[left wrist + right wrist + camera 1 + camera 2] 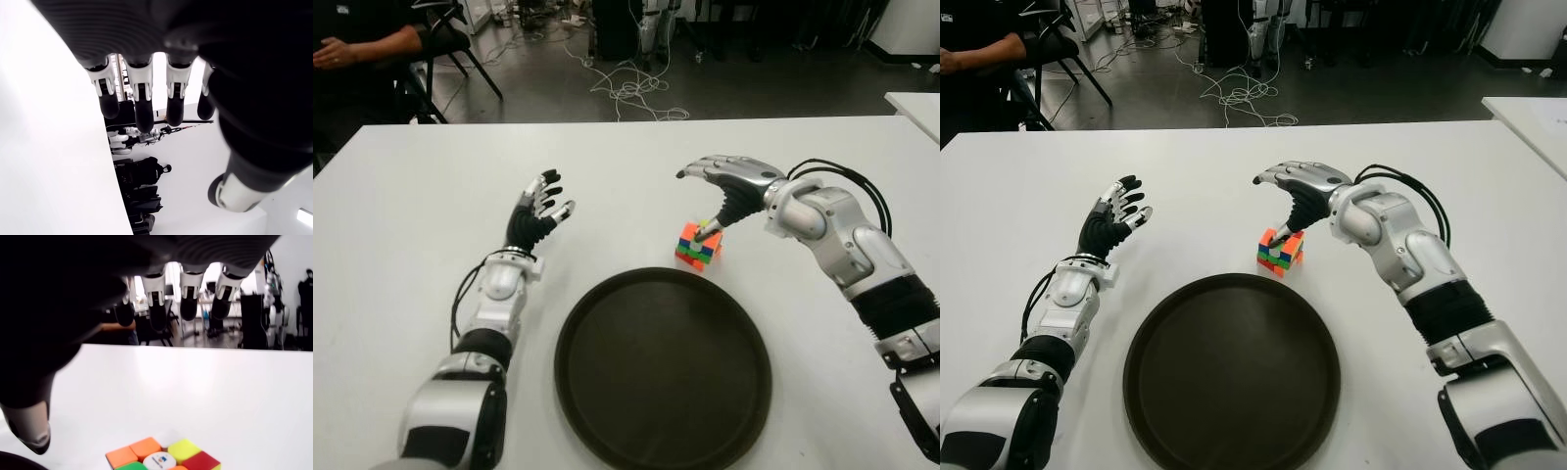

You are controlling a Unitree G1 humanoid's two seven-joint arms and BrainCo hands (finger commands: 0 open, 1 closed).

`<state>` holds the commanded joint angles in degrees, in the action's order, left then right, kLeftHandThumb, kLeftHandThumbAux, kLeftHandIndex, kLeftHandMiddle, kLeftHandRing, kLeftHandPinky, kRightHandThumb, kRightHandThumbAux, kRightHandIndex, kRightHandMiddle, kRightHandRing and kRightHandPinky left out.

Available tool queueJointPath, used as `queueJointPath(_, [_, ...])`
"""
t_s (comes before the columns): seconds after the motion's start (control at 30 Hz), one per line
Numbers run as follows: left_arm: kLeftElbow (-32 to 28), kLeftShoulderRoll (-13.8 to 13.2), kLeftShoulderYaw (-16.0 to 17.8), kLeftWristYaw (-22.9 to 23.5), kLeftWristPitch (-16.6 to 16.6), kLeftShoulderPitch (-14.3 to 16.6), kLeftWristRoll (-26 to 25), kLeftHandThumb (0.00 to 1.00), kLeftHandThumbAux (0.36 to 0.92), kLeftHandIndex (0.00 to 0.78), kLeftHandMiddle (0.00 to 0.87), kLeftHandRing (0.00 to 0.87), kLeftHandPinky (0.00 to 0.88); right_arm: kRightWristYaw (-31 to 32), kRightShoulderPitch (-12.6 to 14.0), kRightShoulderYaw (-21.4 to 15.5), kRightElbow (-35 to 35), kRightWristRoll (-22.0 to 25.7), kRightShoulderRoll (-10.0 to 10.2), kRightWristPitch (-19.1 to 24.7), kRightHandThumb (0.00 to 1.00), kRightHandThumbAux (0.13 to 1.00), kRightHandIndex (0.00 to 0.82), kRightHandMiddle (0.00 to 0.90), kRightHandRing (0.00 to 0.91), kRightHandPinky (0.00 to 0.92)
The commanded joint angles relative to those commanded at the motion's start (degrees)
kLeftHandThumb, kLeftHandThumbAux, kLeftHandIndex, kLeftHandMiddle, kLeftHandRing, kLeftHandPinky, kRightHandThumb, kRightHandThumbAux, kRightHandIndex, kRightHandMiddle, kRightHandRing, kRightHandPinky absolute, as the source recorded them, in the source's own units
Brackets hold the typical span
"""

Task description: Pick up the Rubik's Cube and put it in the plate

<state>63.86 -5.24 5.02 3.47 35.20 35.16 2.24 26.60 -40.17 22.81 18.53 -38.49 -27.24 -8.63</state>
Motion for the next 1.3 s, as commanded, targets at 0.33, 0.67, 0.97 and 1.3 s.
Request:
queueJointPath(0.33, [-0.1,0.0,0.1,0.2,-0.2,-0.1,-0.1,0.0,0.741,0.135,0.137,0.124,0.122,1.3,-0.3,1.0,0.9,-0.8,0.8,1.0,0.0,0.711,0.0,0.0,0.0,0.0])
queueJointPath(0.67, [-0.2,0.0,-0.1,-0.1,0.3,-0.1,0.2,0.001,0.737,0.129,0.141,0.123,0.114,2.6,-1.1,2.7,1.8,-1.6,1.5,2.3,0.0,0.699,0.0,0.0,0.0,0.0])
queueJointPath(0.97, [-0.1,0.0,-0.1,0.1,-0.1,-0.1,0.1,0.0,0.712,0.129,0.136,0.119,0.112,3.0,-1.3,3.6,1.9,-2.5,1.5,3.0,0.0,0.699,0.0,0.0,0.0,0.0])
queueJointPath(1.3, [-0.4,0.0,-0.2,-0.2,-0.3,-0.2,0.2,0.0,0.72,0.129,0.141,0.122,0.11,3.5,-1.7,4.6,2.1,-2.7,1.5,3.5,0.0,0.698,0.0,0.0,0.0,0.0])
